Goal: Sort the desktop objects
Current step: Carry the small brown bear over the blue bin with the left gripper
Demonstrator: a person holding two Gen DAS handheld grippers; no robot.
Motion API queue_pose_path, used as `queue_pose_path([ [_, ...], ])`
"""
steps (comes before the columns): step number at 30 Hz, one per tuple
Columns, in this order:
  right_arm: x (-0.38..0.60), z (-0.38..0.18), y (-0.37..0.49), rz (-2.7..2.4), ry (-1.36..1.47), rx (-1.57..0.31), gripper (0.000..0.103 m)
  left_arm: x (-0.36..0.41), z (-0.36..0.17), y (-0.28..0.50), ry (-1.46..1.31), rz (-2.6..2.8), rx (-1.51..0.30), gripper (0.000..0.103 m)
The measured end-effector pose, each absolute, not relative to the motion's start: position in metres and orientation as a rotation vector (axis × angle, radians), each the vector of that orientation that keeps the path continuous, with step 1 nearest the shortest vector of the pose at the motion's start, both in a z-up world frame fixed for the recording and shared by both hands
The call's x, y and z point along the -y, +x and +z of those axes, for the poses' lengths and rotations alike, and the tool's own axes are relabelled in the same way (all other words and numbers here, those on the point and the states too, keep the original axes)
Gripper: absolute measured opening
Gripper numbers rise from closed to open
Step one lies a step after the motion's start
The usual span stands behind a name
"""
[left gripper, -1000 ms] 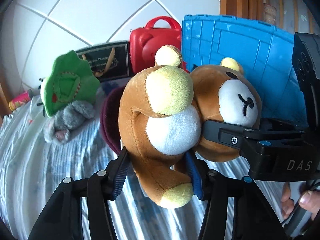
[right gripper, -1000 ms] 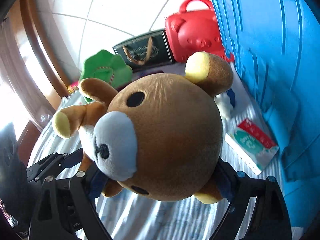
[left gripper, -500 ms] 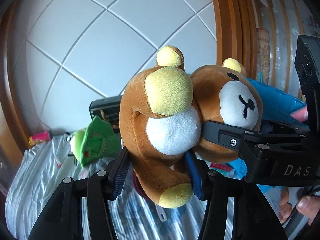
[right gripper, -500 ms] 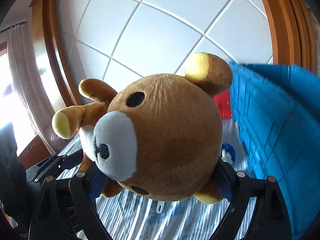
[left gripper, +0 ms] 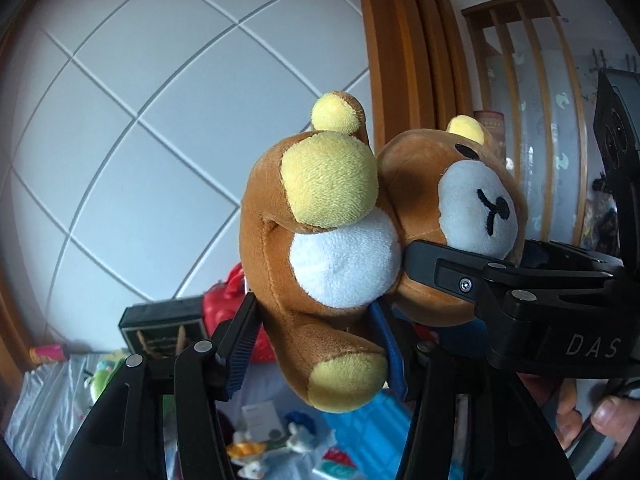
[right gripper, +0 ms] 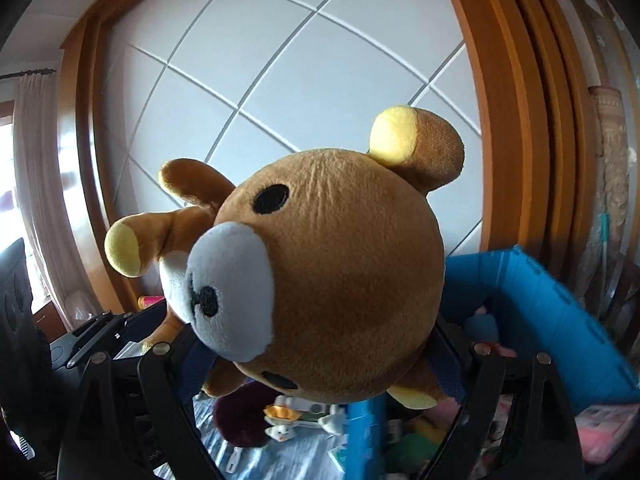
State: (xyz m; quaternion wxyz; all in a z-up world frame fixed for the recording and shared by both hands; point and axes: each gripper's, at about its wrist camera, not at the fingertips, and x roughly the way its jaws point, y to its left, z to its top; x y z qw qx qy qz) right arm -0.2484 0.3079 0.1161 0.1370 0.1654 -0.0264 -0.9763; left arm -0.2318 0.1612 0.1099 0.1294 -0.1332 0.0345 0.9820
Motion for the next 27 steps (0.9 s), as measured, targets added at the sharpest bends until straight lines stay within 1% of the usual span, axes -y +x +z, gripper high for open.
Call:
queue_pose_path([
  [4,-0.373,0.143,-0.258,-2.898,0.504,0.011,0.091,-0.230,0.128,-0.255,-0.442,2.815,-0.090,0.054],
  [7,-0.409,0.149,-0.270,-2.947,0.546,-0.032,0.091,-0.276,0.131,-0.275,-0.517,2.785,-0.089,0.054],
  [11,-0.451,0.147,-0.294,-2.961,0.647,-0.030,0.091,-0.322,0.122,-0.297,-0.612,2.771,-0.135,0.054],
  [14,-0.462,0.142,-0.309,-2.956,0.725,-0.078,0.091,-0.346,0.115,-0.306,-0.658,2.761,-0.163,0.054],
  [16,-0.464,0.135,-0.317,-2.950,0.766,-0.097,0.091,-0.362,0.113,-0.306,-0.675,2.778,-0.213,0.054],
  [19,-0.469,0.124,-0.331,-2.946,0.834,-0.086,0.093,-0.373,0.105,-0.309,-0.744,2.771,-0.243,0.074],
  [23,-0.472,0.108,-0.341,-2.928,0.921,-0.060,0.096,-0.369,0.093,-0.315,-0.819,2.782,-0.244,0.077],
  [27,-0.472,0.089,-0.349,-2.908,1.022,-0.046,0.096,-0.362,0.084,-0.323,-0.909,2.772,-0.223,0.079],
])
